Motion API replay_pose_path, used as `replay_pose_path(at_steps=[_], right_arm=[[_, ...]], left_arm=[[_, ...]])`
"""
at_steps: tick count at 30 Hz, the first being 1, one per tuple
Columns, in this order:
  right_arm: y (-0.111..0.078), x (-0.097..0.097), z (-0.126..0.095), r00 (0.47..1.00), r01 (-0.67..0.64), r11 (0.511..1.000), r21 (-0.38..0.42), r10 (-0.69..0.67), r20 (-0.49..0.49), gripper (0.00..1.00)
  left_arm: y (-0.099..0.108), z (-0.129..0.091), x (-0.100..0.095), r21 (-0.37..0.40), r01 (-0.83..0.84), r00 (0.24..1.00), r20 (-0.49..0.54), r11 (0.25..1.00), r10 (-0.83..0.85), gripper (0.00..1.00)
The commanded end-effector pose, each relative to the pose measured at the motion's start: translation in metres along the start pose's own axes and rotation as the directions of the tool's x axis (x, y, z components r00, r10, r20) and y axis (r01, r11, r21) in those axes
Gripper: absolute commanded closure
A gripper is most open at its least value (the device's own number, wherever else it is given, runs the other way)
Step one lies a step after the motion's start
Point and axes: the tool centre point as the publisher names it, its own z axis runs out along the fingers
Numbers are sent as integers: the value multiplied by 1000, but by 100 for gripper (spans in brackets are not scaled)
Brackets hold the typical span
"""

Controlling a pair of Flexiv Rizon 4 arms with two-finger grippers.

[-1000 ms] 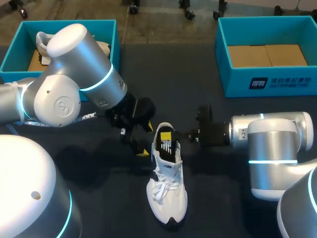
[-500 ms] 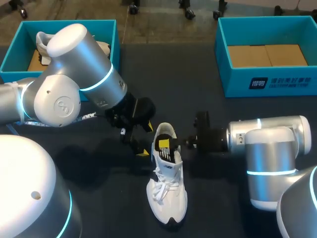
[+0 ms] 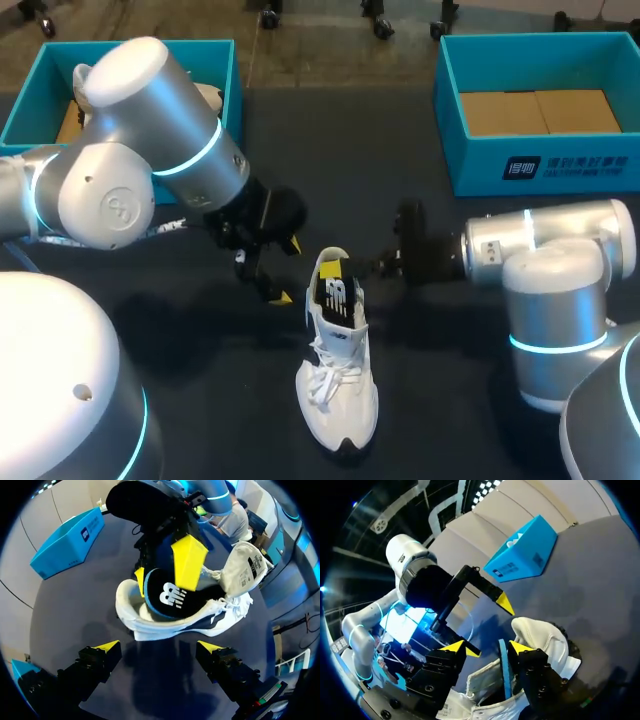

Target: Take the shoe out of the shoebox, open the shoe tongue, remove and reinsert the insole, then place the shoe into the shoebox

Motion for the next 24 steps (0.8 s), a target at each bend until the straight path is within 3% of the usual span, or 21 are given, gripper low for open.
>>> replay_pose_path(at_steps=[1, 5, 8, 13, 19, 23, 24], right_arm=[[12, 0, -14, 1000, -12, 987, 158, 14, -11, 41], [18, 1, -19, 999, -25, 972, 232, 31, -23, 47], [22, 2, -24, 999, -37, 957, 288, 44, -18, 44], [30, 4, -34, 997, -77, 918, 388, 64, 46, 43], [43, 9, -45, 984, -154, 873, 463, 92, 153, 51], [53, 11, -58, 971, -203, 847, 491, 111, 211, 64], [56, 12, -62, 964, -220, 843, 491, 113, 239, 78]], left_arm=[[9, -19, 4, -7, 3, 1000, 15, 1000, -3, 0], [18, -30, 2, -19, -1, 1000, 7, 1000, 1, 0], [25, -38, 2, -31, -10, 1000, -2, 999, 10, 0], [38, -48, 0, -57, -34, 999, -24, 998, 33, 0], [52, -61, -4, -80, -45, 999, -32, 996, 42, 0], [59, -70, -8, -109, -64, 997, -41, 992, 60, 0], [61, -72, -8, -119, -74, 997, -42, 990, 69, 0]])
